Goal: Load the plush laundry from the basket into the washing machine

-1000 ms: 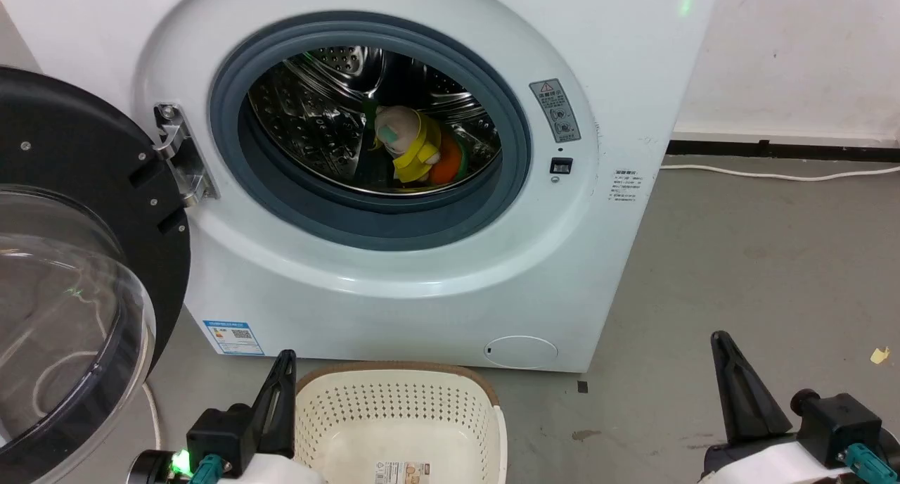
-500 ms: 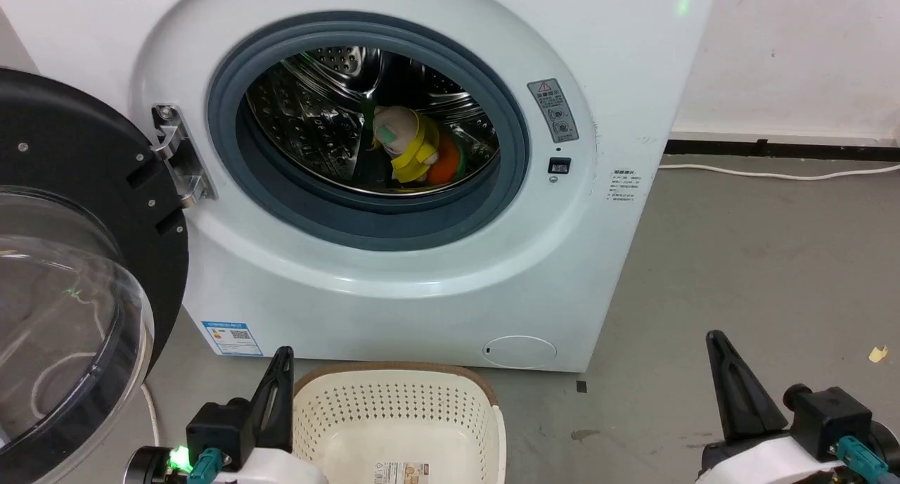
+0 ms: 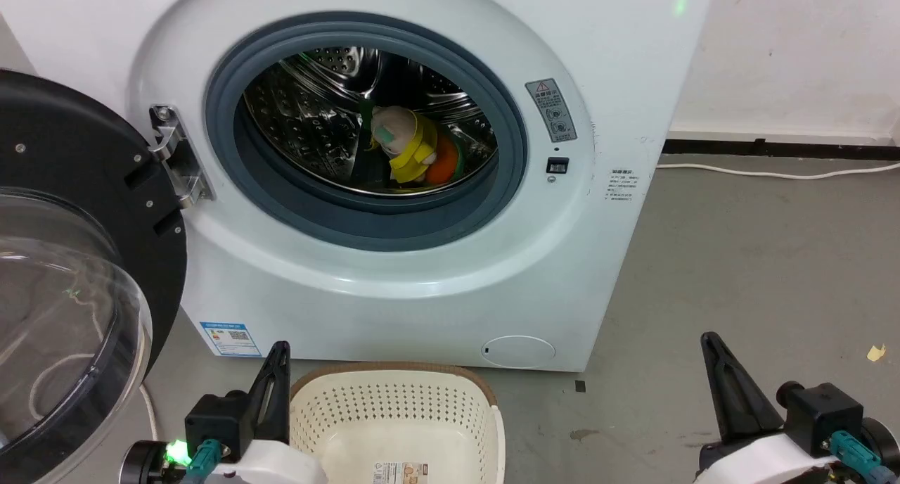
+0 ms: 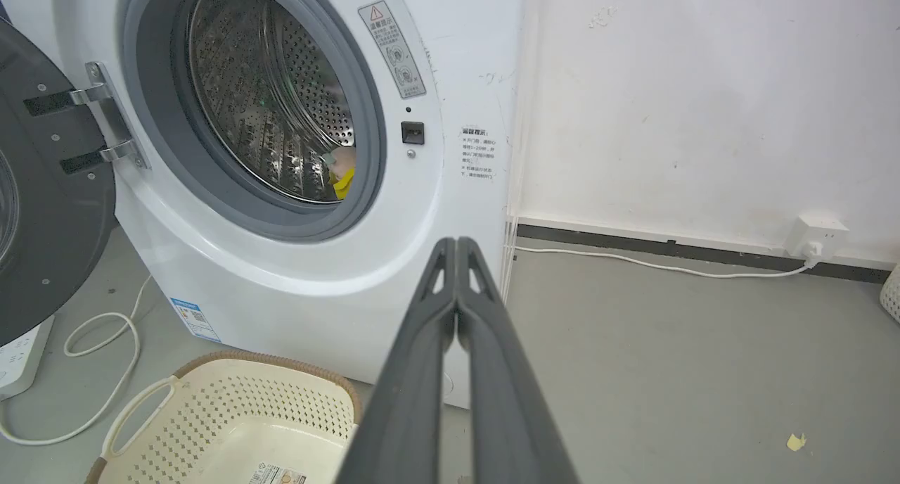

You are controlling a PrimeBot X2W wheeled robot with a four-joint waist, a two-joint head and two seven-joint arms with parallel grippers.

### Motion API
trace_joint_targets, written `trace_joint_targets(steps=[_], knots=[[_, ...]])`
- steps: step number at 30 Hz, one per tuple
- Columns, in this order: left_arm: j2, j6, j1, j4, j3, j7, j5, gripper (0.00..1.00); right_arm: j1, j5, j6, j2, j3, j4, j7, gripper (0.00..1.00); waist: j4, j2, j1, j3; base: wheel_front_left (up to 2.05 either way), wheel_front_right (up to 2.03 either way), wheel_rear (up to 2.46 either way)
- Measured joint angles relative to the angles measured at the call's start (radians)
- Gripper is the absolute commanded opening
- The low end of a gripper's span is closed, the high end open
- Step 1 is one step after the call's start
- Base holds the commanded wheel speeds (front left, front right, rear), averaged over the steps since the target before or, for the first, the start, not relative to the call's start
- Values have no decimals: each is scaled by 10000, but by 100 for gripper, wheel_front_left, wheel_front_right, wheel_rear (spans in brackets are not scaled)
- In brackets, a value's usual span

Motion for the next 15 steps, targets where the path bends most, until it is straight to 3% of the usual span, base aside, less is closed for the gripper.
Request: trace_joint_targets(steps=[15], knots=[[-249,-226,-37,-84,316,276,326,0,-165,-203,0,0,13,8,282,0,-33,0,0,-1,0,0,0]])
